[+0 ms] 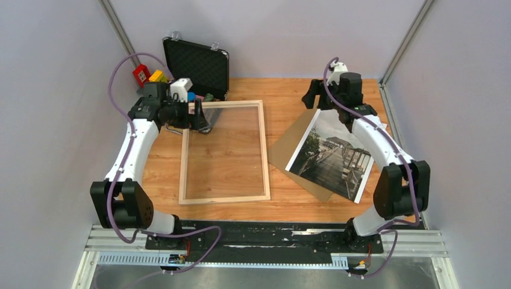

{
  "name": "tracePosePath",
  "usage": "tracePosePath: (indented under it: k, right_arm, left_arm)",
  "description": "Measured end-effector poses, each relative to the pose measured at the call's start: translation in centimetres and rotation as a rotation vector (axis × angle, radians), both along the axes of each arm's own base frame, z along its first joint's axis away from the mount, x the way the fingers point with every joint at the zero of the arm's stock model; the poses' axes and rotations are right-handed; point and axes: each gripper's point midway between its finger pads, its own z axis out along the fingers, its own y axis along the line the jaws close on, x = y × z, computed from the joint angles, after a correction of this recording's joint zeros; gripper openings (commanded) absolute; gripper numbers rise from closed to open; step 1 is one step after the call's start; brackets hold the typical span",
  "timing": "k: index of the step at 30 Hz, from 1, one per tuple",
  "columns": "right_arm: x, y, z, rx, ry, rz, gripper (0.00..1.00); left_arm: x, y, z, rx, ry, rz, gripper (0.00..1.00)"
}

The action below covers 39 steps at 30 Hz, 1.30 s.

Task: Put the photo into the frame

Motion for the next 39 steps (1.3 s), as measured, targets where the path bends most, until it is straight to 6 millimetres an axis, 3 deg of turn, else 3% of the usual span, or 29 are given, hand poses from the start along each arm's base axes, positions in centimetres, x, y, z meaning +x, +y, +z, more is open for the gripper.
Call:
tracePosePath:
  k: [4, 8, 15, 19, 23, 26, 33, 36, 39]
  right_arm:
    - [-1.5, -3.0, 1.5, -0.068, -0.075, -0.012, 0.78]
    - [-4.4, -5.0, 1.3, -0.097, -0.091, -0.013, 0.78]
    - [-8.5, -14.9, -0.1, -0.088, -0.032, -0.237, 0.78]
    - [-12.1, -17.1, -1.6, -0.091, 0.016, -0.300, 0.78]
    - [-14.4, -18.9, -3.5, -0.091, 0.068, -0.339, 0.77]
    - [-15.9, -21.4, -5.6, -0.069, 0.138, -0.406, 0.76]
    - [-18.0, -25.4, -10.4, 0.042, 0.311, -0.483, 0.75]
    - [-18.9, -26.0, -12.6, 0.115, 0.394, -0.493, 0.74]
    - [-19.5, -26.1, -14.2, 0.167, 0.460, -0.494, 0.74]
  left_arm:
    - [-0.8, -5.0, 1.8, -0.012, -0.046, -0.150, 1.00]
    - [-1.9, -9.7, 3.2, -0.022, -0.082, -0.282, 1.00]
    - [-1.0, -17.9, 4.6, -0.034, -0.136, -0.448, 1.00]
    - [-0.4, -23.6, 2.7, -0.043, -0.094, -0.523, 1.00]
    - [1.1, -29.3, 0.3, -0.047, -0.050, -0.574, 1.00]
    - [2.1, -33.0, -1.8, -0.047, -0.026, -0.593, 1.00]
    - [3.2, -38.6, -7.0, -0.021, 0.046, -0.596, 1.00]
    - [4.0, -40.6, -9.1, -0.032, 0.069, -0.591, 1.00]
    - [4.0, -41.1, -11.3, -0.031, 0.114, -0.574, 1.00]
